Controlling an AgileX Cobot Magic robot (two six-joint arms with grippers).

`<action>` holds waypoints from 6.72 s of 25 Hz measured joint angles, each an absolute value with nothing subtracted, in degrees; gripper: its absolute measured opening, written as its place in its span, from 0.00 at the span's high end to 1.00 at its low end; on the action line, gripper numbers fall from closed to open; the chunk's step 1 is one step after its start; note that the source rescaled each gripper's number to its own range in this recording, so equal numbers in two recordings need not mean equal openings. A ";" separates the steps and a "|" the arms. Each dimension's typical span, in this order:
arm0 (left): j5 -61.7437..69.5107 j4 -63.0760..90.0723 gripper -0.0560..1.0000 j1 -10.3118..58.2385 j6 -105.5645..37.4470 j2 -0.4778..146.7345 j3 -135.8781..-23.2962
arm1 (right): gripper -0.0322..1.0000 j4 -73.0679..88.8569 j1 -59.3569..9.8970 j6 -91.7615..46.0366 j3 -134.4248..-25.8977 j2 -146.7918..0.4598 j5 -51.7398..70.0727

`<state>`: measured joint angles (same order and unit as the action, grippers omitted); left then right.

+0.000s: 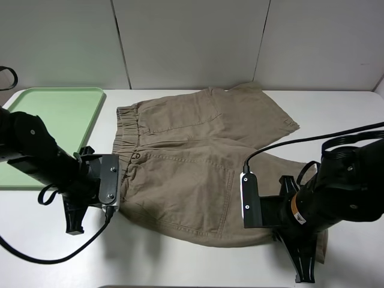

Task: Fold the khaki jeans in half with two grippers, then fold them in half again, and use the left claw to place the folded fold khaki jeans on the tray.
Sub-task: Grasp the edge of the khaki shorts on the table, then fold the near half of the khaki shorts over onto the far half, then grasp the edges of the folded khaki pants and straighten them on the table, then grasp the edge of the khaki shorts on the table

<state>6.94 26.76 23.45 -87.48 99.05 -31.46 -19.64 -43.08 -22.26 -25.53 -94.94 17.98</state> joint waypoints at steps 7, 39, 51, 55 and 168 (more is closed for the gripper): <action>8.61 28.18 0.91 23.45 -87.24 93.82 -31.34 | 0.97 -19.64 -43.08 -19.87 -27.47 -94.94 20.58; -5.72 34.33 0.92 26.98 -75.52 71.96 -31.24 | 0.97 -45.52 -43.08 -3.52 -33.52 -69.49 24.28; -18.41 34.40 0.92 26.98 -73.00 71.96 -31.24 | 0.97 -71.18 -35.59 27.57 -42.55 -71.99 20.85; -15.74 34.40 0.92 27.29 -69.85 71.74 -31.24 | 0.97 -71.10 -35.91 28.04 -42.79 -69.97 21.50; -63.49 42.54 0.18 22.59 -61.57 77.33 -28.31 | 0.07 -70.92 -22.89 34.01 -53.95 -86.80 -4.75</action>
